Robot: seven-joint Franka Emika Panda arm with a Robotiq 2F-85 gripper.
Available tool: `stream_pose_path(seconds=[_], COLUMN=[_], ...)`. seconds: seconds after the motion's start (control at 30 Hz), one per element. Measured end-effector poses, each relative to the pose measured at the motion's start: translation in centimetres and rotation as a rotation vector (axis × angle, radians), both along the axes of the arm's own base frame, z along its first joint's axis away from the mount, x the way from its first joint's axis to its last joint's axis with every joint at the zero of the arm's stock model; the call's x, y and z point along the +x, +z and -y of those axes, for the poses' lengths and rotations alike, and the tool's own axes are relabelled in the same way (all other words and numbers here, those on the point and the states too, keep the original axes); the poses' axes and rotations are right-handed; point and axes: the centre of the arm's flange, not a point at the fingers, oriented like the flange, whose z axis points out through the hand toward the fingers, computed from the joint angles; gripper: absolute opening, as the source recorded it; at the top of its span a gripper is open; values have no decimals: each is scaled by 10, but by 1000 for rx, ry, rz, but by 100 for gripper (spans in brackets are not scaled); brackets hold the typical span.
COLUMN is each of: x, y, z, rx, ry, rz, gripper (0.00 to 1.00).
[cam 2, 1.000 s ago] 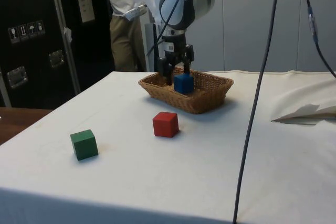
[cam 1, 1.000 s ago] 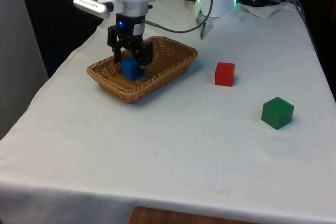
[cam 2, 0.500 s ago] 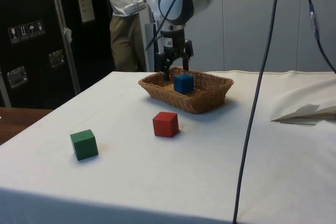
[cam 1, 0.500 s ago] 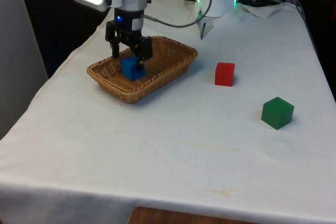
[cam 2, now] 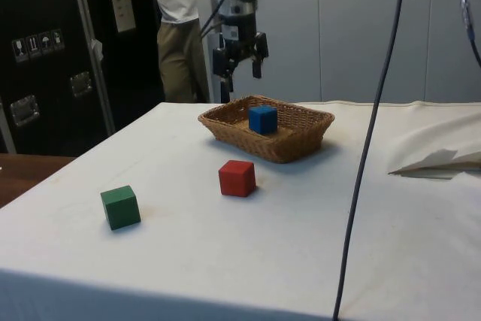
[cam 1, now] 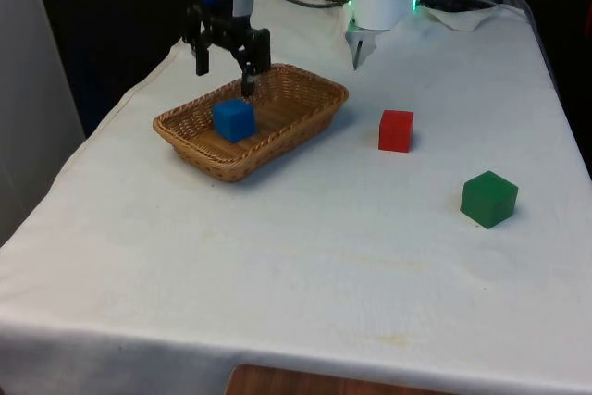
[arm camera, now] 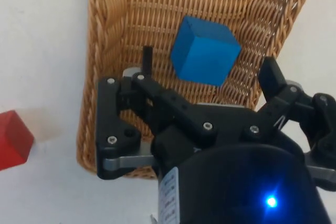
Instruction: Pick up the blue cube and place it into the basket.
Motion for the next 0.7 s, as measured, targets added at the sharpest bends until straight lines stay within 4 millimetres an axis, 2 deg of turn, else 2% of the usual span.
stream_pose_path(seconds=[0.7], x=[15], y=[66], z=[-17], rx=[-1], ry=[86], rz=[9], gripper=[100])
